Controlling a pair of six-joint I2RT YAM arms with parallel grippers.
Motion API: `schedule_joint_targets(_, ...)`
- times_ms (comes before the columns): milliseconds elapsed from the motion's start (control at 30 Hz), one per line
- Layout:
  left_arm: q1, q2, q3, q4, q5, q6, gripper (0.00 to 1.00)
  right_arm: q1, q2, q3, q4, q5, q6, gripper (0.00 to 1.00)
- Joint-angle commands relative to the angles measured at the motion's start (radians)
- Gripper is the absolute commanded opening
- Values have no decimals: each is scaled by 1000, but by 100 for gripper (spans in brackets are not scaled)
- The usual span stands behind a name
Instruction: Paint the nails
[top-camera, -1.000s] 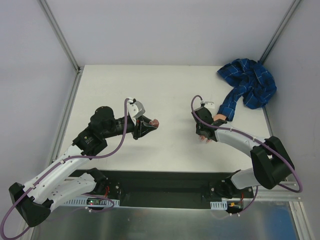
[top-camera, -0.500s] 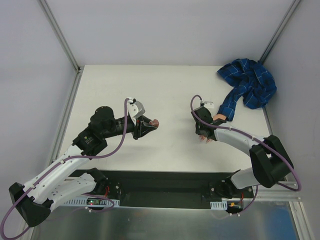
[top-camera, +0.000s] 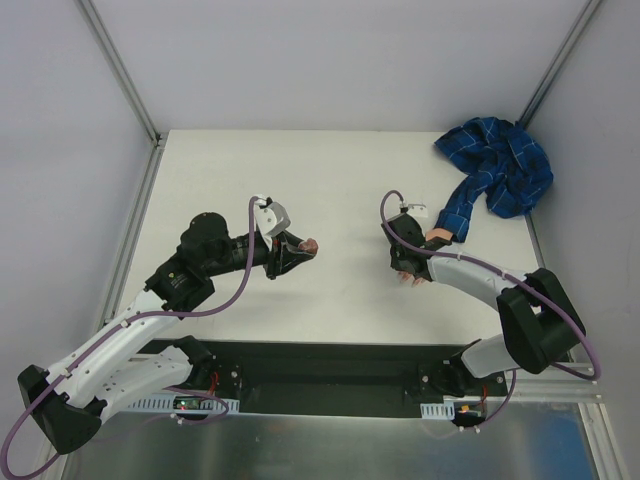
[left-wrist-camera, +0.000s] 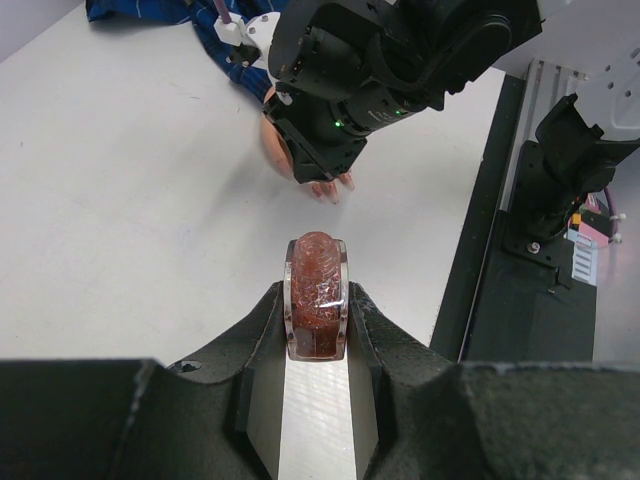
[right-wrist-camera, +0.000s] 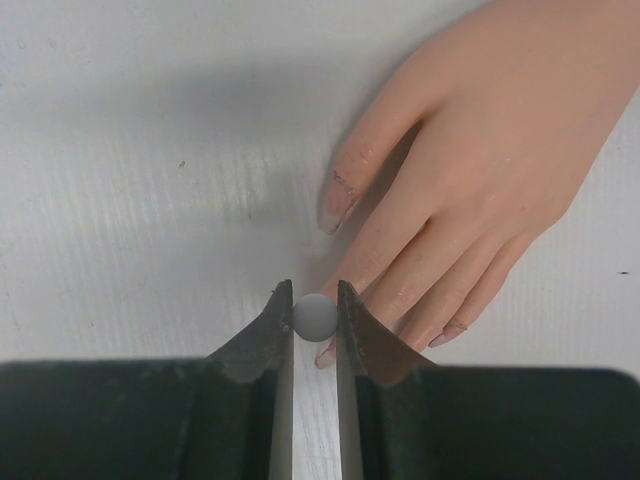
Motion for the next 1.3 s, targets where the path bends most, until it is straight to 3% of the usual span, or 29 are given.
schedule_joint_targets(0, -8, -12, 23, 24, 29, -10, 0, -4, 1, 33, -20, -7, 16, 1)
schedule_joint_targets(1267, -8, -8, 23, 24, 34, -12, 0, -6, -28, -5, -29, -20, 50, 1)
